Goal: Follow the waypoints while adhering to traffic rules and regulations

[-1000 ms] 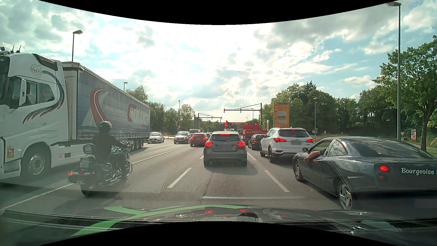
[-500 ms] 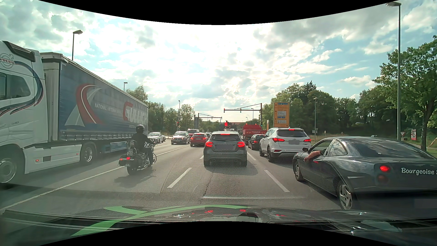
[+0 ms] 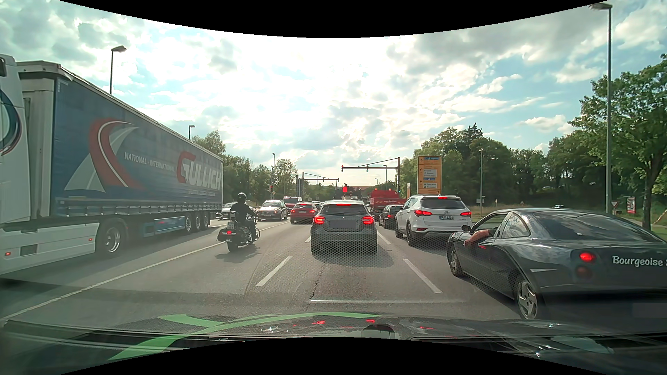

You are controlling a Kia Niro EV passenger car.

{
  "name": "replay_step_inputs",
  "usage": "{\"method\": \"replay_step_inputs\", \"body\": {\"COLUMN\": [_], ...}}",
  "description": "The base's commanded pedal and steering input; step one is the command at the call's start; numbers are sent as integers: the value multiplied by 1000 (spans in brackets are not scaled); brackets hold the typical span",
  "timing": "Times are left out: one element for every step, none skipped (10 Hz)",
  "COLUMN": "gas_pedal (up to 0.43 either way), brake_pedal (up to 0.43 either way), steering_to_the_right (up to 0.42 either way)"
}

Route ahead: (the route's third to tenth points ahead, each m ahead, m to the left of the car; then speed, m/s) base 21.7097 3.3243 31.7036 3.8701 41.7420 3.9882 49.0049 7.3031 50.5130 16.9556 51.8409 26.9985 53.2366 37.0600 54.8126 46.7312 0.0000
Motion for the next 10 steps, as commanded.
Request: {"method": "replay_step_inputs", "body": {"gas_pedal": [0, 0, 0, 0, 0, 0, 0, 0, 0, 0], "brake_pedal": [549, 549, 549, 549, 549, 549, 549, 549, 549, 543], "steering_to_the_right": [-8, -8, -8, -8, -8, -8, -8, -8, -8, -8]}}
